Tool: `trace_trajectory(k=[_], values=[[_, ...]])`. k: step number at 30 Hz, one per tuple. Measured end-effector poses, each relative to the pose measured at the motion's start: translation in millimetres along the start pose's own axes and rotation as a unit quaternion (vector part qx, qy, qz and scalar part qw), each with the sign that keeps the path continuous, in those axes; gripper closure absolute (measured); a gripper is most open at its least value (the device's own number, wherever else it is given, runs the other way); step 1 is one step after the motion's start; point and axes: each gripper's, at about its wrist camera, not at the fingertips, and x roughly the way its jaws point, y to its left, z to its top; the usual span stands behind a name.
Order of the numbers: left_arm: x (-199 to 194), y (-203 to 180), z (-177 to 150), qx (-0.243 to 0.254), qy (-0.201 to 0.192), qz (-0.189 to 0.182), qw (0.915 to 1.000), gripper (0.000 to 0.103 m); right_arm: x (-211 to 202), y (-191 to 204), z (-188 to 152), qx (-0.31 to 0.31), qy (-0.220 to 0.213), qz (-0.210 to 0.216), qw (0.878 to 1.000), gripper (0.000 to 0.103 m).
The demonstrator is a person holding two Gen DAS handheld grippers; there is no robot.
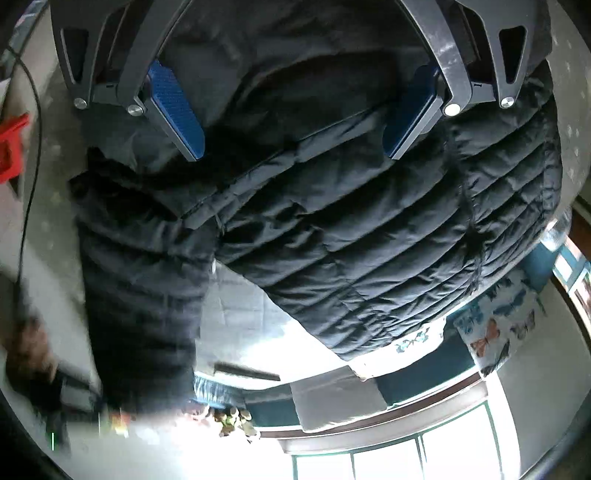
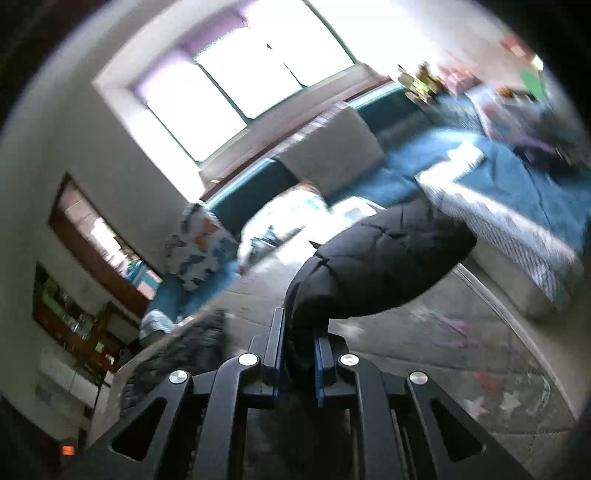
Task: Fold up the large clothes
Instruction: 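Grasp a jacket sleeve with the right gripper and lift it over the body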
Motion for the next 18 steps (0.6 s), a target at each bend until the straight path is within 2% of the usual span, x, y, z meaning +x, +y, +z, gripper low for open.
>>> trace_trajectory(k=[2, 3, 6, 9, 13, 16, 18], values=[[8.3, -7.8, -1.2, 0.02, 0.0, 0.017, 0.9996, 0.0, -13.7, 32.3, 2.4, -0.025, -0.012, 0.021, 0.999, 0.088], [6.8, -5.5, -1.2, 0.014, 0.0, 0.014, 0.9998, 0.0, -20.1, 47.3, 2.1, -0.036, -0.017, 0.03, 0.999, 0.088], [-19.1, 19.7, -5.6, -0.038, -0.016, -0.025, 0.9988, 0.0, -44.0, 104.3, -5.8, -0.088, -0.032, 0.062, 0.994, 0.089], [-62.6, 55.1, -22.5, -0.073, -0.051, -0.013, 0.996, 0.0, -62.0, 159.5, -23.3, -0.14, -0.039, 0.094, 0.985, 0.089], [-112.4, 103.6, -63.0, -0.117, -0.082, 0.02, 0.9896, 0.0, -67.9, 232.3, -57.6, -0.191, -0.023, 0.144, 0.971, 0.089], [-142.2, 142.4, -105.6, -0.161, -0.099, 0.046, 0.9809, 0.0, -61.3, 275.9, -88.5, -0.225, 0.003, 0.167, 0.96, 0.089], [-155.4, 167.7, -136.5, -0.196, -0.101, 0.054, 0.9739, 0.0, -52.3, 308.7, -121.2, -0.257, 0.026, 0.181, 0.949, 0.089]])
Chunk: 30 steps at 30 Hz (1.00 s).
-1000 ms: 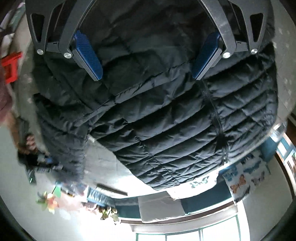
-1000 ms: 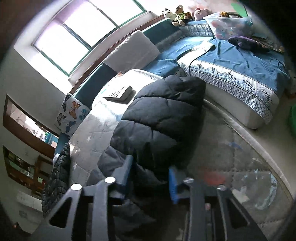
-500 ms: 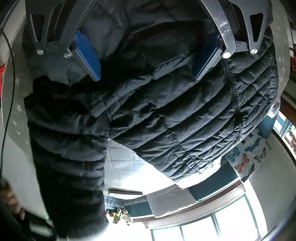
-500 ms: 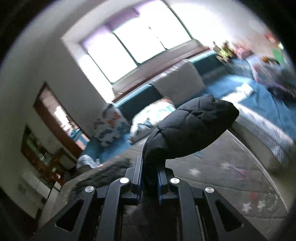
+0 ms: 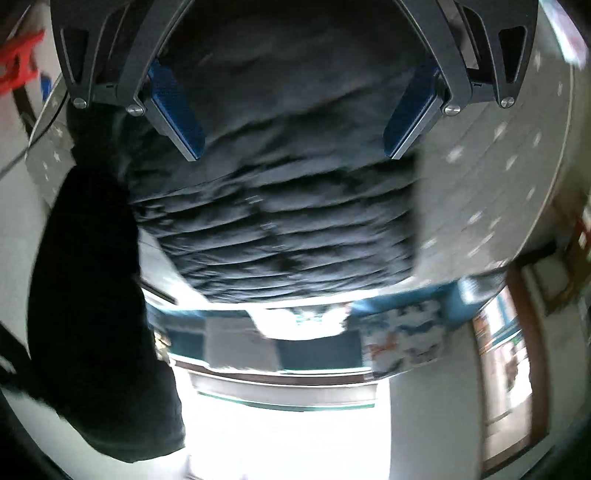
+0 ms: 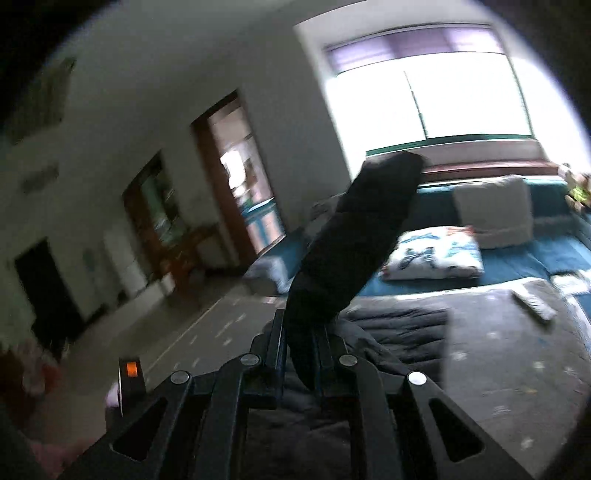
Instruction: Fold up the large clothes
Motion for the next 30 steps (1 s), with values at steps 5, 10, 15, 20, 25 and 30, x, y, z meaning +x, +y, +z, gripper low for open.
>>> trace_trajectory(k=[5, 10, 15, 20, 25, 30], values=[[-17.6, 76.4, -44.0, -0.075, 0.016, 0.02, 0.9968, 0.0, 70.1, 73.0, -46.5, -0.057, 0.098, 0.033, 0.993, 0.092], [-21.3, 110.3, -79.1, -0.119, 0.037, 0.021, 0.992, 0.0, 139.2, 111.5, -120.6, -0.108, 0.231, 0.048, 0.966, 0.092], [-35.7, 119.8, -85.9, -0.131, 0.024, 0.003, 0.9912, 0.0, 142.7, 125.2, -140.6, -0.136, 0.293, 0.064, 0.944, 0.092], [-39.7, 116.1, -57.4, -0.15, -0.001, -0.05, 0.9874, 0.0, 96.8, 116.4, -101.8, -0.141, 0.261, 0.052, 0.954, 0.075], [-33.7, 96.5, -22.5, -0.129, -0.013, -0.046, 0.9905, 0.0, 56.7, 69.7, -81.9, -0.119, 0.226, -0.024, 0.966, 0.042], [-32.8, 65.2, 18.4, -0.09, -0.043, -0.06, 0.9932, 0.0, 37.0, -22.6, -67.8, -0.02, 0.229, -0.121, 0.966, 0.042]])
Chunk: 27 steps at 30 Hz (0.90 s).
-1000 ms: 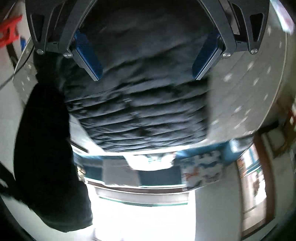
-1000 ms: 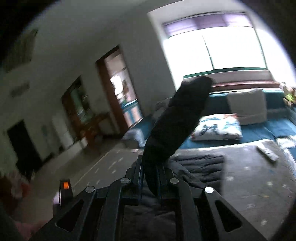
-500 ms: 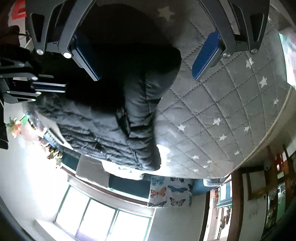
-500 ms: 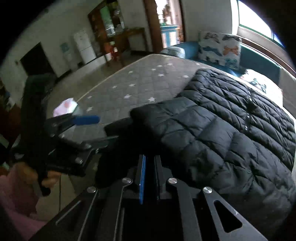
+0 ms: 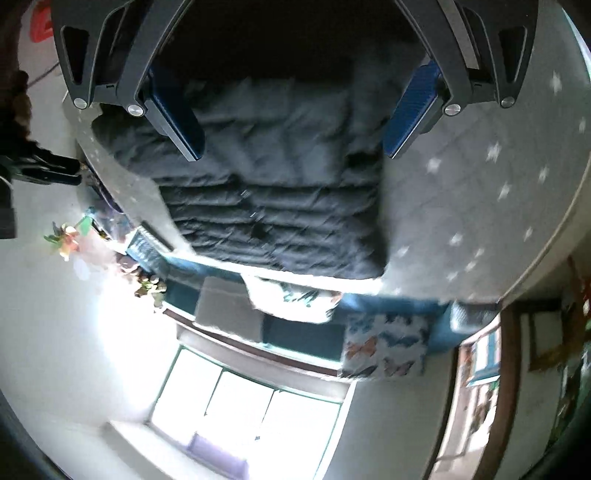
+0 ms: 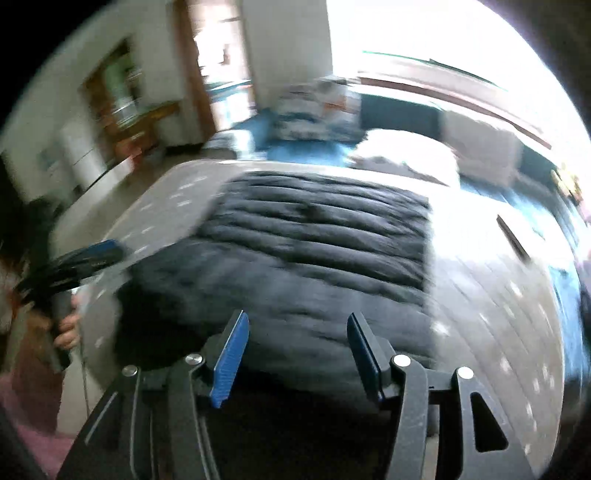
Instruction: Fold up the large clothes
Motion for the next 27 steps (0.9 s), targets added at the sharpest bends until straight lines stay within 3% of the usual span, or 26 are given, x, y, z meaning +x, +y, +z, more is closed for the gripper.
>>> trace_trajectory(k=[3, 9, 13, 15, 22, 27], values=[[14.3, -24.8, 17.4, 0.03, 0.001, -0.011, 0.9995, 0.0, 6.5, -50.6, -3.6, 0.056, -0.008, -0.025, 0.998, 0.042], [63.5, -56.8, 22.2, 0.059, 0.045, -0.042, 0.9964, 0.0, 49.0, -90.7, -21.9, 0.134, -0.014, 0.036, 0.99, 0.042], [92.2, -63.0, 1.2, 0.104, 0.074, 0.011, 0.9917, 0.0, 74.2, -70.6, -41.8, 0.087, -0.004, 0.042, 0.995, 0.042], [100.4, -53.7, -12.8, 0.111, 0.086, 0.031, 0.9896, 0.0, 86.6, -58.1, -53.7, 0.056, 0.001, 0.02, 0.998, 0.041], [108.6, -13.3, -44.3, 0.082, 0.087, 0.057, 0.9912, 0.0, 96.5, -45.0, -81.3, 0.023, -0.041, -0.009, 0.999, 0.04], [110.9, -9.9, -53.9, 0.091, 0.088, 0.068, 0.9896, 0.0, 86.2, -36.8, -67.9, 0.023, -0.014, -0.037, 0.999, 0.04]])
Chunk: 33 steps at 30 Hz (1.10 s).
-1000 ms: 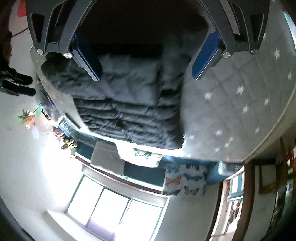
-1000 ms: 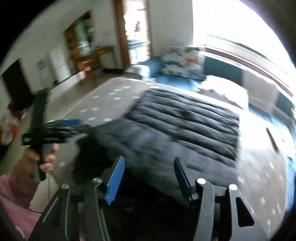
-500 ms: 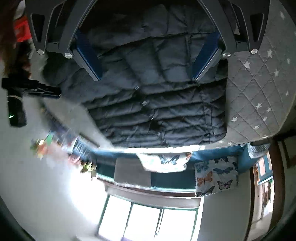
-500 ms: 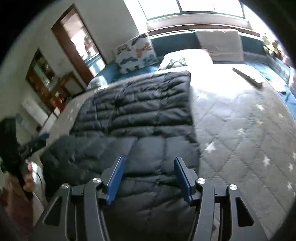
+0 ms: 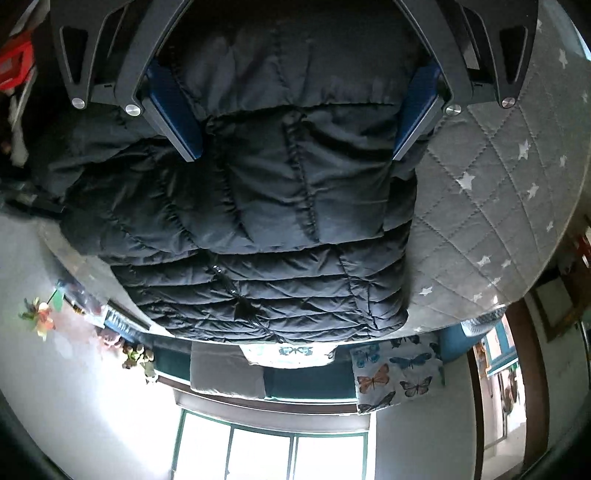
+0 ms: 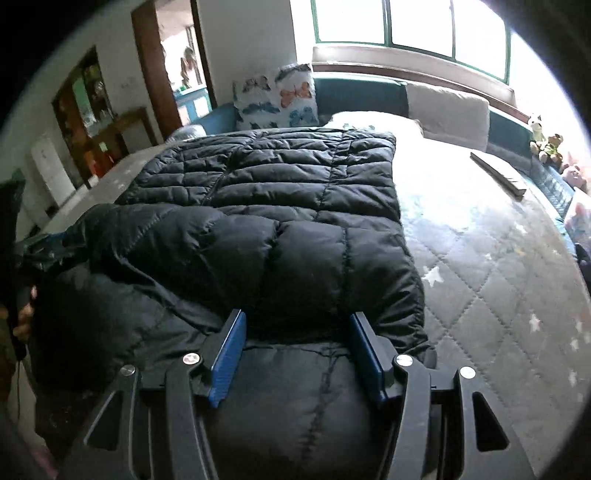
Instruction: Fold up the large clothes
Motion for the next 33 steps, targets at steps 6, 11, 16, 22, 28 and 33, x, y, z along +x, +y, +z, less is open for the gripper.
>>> trace_trajectory(k=[6, 11, 16, 22, 28, 33], values=[[0.3, -0.1, 0.3, 0.002, -0.005, 0.001, 1.0, 0.0, -8.5, 40.5, 27.2, -0.045, -0.013, 0.041, 0.998, 0.04], [-3.7, 2.4, 3.5, -0.003, 0.005, 0.002, 1.0, 0.0, 40.4, 74.8, 9.2, -0.095, 0.033, 0.009, 0.995, 0.039], [-29.2, -4.4, 14.1, -0.002, 0.007, 0.005, 1.0, 0.0, 21.9, 83.9, 9.7, -0.132, 0.028, -0.006, 0.991, 0.039], [-57.6, -26.4, 37.6, 0.016, -0.036, -0.011, 0.9992, 0.0, -1.2, 104.1, 25.0, -0.153, 0.009, 0.052, 0.987, 0.039], [-25.6, -45.2, 46.8, 0.058, -0.018, 0.0, 0.9982, 0.0, 44.4, 131.0, 10.1, -0.175, 0.043, 0.053, 0.982, 0.037], [-12.0, -46.4, 39.8, 0.053, -0.005, 0.019, 0.9984, 0.0, 41.6, 137.0, 8.9, -0.195, 0.041, 0.047, 0.979, 0.037]])
